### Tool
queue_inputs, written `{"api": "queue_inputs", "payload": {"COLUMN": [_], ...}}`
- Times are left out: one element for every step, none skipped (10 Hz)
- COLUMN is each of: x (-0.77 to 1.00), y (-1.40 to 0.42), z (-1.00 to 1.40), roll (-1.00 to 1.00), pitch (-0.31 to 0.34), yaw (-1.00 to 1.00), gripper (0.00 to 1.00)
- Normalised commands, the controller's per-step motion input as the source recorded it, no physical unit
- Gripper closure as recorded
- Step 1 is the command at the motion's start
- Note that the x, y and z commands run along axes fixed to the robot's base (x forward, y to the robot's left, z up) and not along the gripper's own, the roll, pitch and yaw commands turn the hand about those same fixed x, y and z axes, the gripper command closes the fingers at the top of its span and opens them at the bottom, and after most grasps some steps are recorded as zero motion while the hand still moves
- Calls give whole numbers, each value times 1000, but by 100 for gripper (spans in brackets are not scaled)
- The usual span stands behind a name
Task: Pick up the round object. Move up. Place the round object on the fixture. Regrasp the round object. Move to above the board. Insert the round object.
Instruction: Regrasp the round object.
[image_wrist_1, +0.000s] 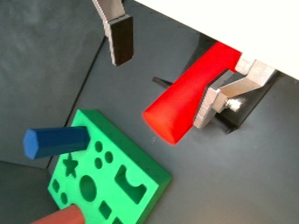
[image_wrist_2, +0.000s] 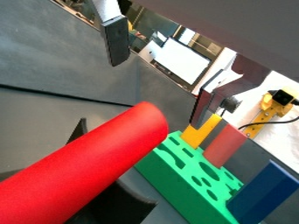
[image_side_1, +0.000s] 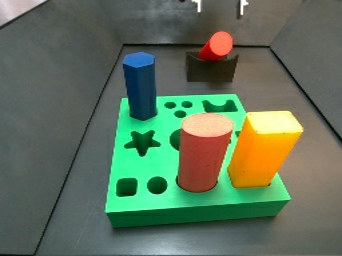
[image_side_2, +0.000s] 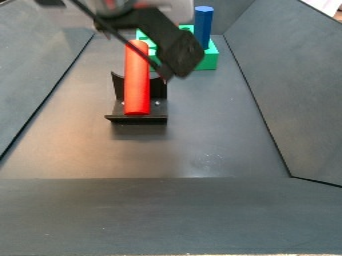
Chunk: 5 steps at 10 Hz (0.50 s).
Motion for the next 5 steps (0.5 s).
{"api": "queue_inputs", "payload": {"x": [13,-13,-68,-78,-65], "y": [-1000,-1000,-1000,-886,-645], "z": [908,898,846,709,409], "roll": [1000,1000,1000,1000,1000], "pitch": [38,30,20,16,12], "yaw": [7,7,7,7,7], "gripper": [0,0,0,0,0]}}
